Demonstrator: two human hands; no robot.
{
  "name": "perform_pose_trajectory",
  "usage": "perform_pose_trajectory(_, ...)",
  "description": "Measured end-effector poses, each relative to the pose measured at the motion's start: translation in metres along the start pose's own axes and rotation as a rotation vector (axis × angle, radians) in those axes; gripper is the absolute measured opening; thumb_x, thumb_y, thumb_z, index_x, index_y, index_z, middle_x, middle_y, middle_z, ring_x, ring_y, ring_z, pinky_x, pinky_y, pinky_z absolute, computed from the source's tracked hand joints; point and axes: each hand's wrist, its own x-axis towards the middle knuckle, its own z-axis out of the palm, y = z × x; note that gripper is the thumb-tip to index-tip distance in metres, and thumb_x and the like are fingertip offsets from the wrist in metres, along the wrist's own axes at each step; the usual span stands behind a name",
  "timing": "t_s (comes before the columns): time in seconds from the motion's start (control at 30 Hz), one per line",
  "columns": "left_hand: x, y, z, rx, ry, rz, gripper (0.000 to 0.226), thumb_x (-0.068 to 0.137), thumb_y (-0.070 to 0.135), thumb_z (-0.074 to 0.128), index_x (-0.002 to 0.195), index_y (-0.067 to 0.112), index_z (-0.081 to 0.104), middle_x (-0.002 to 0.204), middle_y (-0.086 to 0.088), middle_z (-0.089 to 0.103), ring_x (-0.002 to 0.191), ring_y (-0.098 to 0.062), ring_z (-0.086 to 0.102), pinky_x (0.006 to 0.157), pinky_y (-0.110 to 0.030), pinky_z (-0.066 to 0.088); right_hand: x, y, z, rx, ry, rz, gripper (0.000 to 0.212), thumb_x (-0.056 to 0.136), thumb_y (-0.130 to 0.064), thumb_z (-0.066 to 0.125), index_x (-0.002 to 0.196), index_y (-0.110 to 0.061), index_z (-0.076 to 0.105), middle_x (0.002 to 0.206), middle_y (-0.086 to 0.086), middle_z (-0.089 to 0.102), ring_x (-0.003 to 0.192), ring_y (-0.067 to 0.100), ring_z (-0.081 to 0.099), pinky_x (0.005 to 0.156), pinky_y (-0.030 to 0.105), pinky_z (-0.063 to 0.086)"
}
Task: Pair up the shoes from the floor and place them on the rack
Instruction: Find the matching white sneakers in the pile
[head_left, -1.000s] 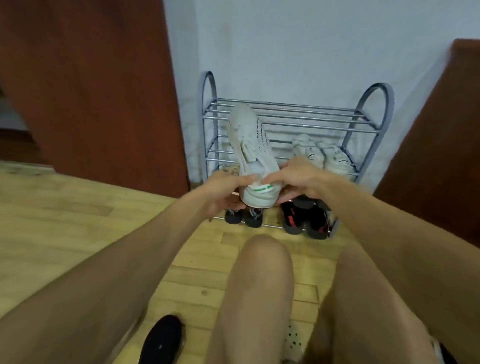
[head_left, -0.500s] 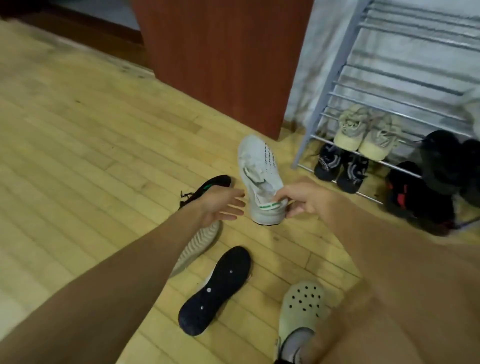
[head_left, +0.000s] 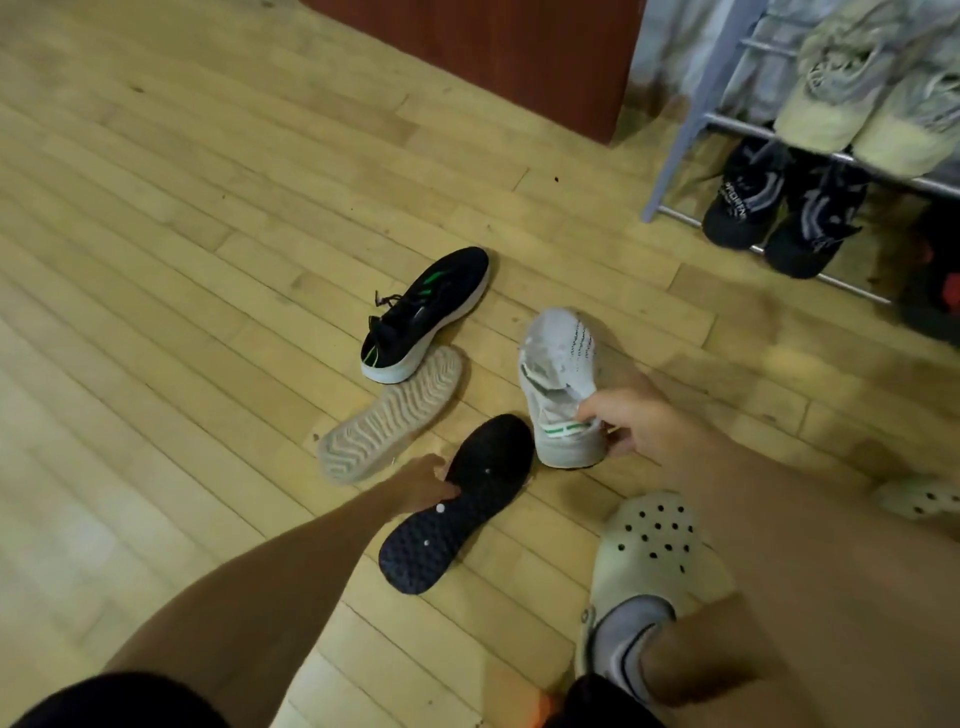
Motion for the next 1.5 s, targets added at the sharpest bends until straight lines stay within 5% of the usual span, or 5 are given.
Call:
perform_pose_trajectory(0.43, -0.028, 0.000, 0.010, 0.357, 0.126, 0.219, 0.059, 0.080, 0.035, 0.069, 0.129, 0.012, 0.045, 0.127, -0.009, 0.051, 0.111, -0.027, 0.050, 0.085, -0.033, 0.041, -0.016, 0.012, -0.004, -0.183, -0.106, 0.030, 0.042, 0.083, -0.008, 0.063, 0.123, 0.002, 0.055, 0.118, 0.023, 0.059, 0.095, 0.037, 0.062, 0.063, 0.040, 0.055)
perform_pose_trajectory(0.8, -0.057, 0.018, 0.029, 0.434, 0.644, 0.110, 0.050, 0.085, 0.016, 0.062, 0.129, 0.011, 0.039, 0.125, -0.012, 0.042, 0.111, -0.027, 0.049, 0.081, -0.035, 0.053, -0.028, 0.020, -0.011, -0.160, -0.099, 0.028, 0.036, 0.064, -0.002, 0.063, 0.100, 0.005, 0.064, 0.109, 0.024, 0.070, 0.099, 0.035, 0.069, 0.088, 0.048, 0.056)
perform_pose_trajectory(1.03, -0.049, 0.002, 0.069, 0.144, 0.333, 0.233, 0.049, 0.089, 0.022, 0.061, 0.136, 0.019, 0.048, 0.137, -0.010, 0.045, 0.126, -0.024, 0.044, 0.102, -0.033, 0.040, -0.038, 0.029, -0.023, -0.214, -0.081, 0.035, 0.007, 0.084, 0.000, 0.051, 0.090, -0.002, 0.054, 0.108, 0.019, 0.060, 0.089, 0.028, 0.058, 0.073, 0.034, 0.051)
perform_pose_trajectory(1.23, -0.055, -0.029, 0.077, -0.162, 0.210, -0.104, 0.069, 0.088, 0.028, 0.063, 0.147, 0.011, 0.030, 0.145, -0.014, 0.035, 0.127, -0.030, 0.045, 0.094, -0.033, 0.046, -0.033, 0.042, -0.031, -0.236, -0.062, 0.016, 0.014, 0.082, 0.001, 0.054, 0.095, -0.001, 0.058, 0.108, 0.019, 0.065, 0.092, 0.029, 0.063, 0.089, 0.038, 0.054)
perform_pose_trajectory(1.5, -0.053, -0.041, 0.095, -0.792, 0.054, -0.216, 0.081, 0.085, 0.062, 0.051, 0.147, 0.013, 0.030, 0.152, -0.013, 0.034, 0.135, -0.035, 0.040, 0.097, -0.048, 0.044, -0.038, 0.049, -0.039, -0.189, 0.022, -0.019, 0.010, 0.078, 0.003, 0.060, 0.074, -0.003, 0.054, 0.089, 0.018, 0.061, 0.073, 0.025, 0.060, 0.067, 0.033, 0.052)
